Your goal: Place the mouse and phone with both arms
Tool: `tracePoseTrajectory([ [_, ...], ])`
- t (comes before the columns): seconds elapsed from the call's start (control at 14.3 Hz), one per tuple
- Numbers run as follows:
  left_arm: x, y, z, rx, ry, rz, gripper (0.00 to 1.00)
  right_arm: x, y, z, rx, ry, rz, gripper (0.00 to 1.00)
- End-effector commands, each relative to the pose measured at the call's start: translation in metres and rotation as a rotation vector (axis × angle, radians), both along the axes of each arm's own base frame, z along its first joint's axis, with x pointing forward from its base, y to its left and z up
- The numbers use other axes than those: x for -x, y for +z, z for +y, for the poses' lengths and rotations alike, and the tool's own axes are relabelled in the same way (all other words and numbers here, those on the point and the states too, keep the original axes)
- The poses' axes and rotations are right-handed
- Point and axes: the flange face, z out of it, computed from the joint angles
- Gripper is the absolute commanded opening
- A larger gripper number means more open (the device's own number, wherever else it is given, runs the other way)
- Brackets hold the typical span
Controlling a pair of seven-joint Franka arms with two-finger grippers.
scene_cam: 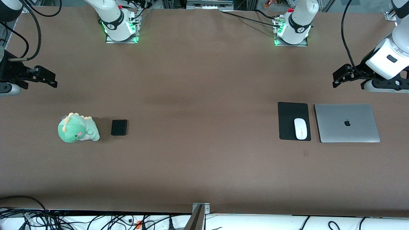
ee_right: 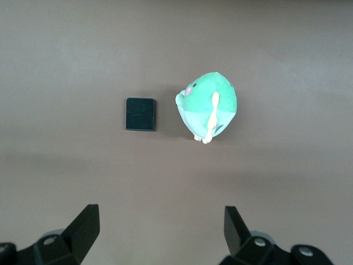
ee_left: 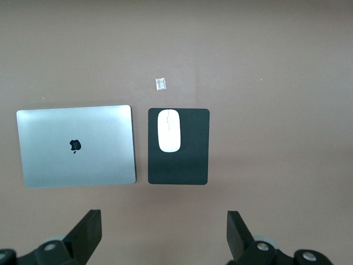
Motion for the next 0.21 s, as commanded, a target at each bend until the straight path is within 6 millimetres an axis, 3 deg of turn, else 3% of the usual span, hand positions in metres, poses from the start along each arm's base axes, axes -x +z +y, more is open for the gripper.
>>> tracePoseTrajectory([
  [0.0, -0.0002, 0.0046, 0.0015, 0.004, -0.004, -0.001, 1.0, -0.0059, 0.0035, 0.0006, 0.017, 0.001, -0.013, 1.0],
  [0.14, -0.0002, 0.0046, 0.0015, 0.004, -0.004, -0.001, 1.0, -0.0057, 0.0034, 0.0006, 0.017, 0.001, -0.012, 1.0],
])
